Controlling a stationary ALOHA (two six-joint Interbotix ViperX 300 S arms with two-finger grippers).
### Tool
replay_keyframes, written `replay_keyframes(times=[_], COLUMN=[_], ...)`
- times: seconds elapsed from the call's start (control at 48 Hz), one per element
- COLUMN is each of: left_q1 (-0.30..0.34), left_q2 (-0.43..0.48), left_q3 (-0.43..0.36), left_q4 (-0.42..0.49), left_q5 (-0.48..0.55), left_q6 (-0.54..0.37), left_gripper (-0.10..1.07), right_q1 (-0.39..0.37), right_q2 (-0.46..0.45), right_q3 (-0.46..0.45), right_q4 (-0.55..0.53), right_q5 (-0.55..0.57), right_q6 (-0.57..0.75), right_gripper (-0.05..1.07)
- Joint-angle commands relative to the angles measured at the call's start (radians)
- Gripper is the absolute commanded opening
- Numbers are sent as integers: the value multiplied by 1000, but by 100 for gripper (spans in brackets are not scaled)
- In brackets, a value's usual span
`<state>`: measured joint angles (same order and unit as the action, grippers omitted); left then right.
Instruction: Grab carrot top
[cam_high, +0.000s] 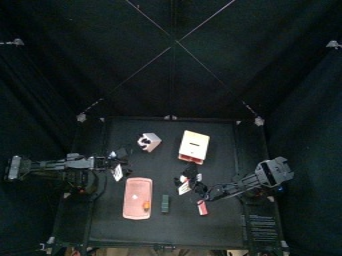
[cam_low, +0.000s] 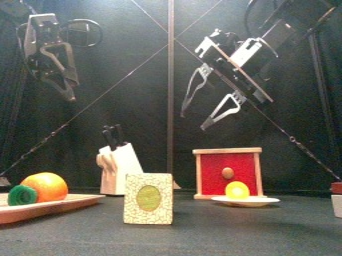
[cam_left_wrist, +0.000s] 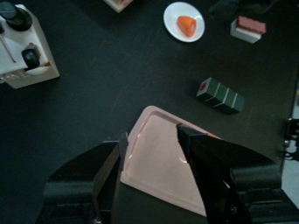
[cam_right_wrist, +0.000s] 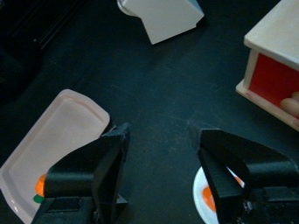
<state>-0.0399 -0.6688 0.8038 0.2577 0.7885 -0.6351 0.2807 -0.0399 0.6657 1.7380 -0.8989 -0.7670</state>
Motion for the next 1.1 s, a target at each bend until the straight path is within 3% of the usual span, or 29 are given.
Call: replay_keyframes(times=[0.0, 0.229, 0.438, 0.875, 1.083], left_q1=[-83, -305, -439, -571, -604], left_q2=[11, 43, 189, 554, 641], left_q3=[-41, -11, -12, -178, -229], left_q4=[120, 350, 408, 408, 400], left_q5=[60, 152, 192, 158, 97], left_q6=[-161, -644, -954, -1351, -1453], left_gripper=[85, 85, 85, 86, 87], right_q1=[-5, -26, -75, -72, -72], right_q2=[-58, -120, -207, -344, -345], right_q3=[9, 57, 132, 239, 250], right_q4=[-17, -80, -126, -164, -166], right_q5=[-6, -6, -5, -5, -5], right_q6=[2, -2, 0, 5, 5], right_gripper=[89, 89, 89, 89, 89])
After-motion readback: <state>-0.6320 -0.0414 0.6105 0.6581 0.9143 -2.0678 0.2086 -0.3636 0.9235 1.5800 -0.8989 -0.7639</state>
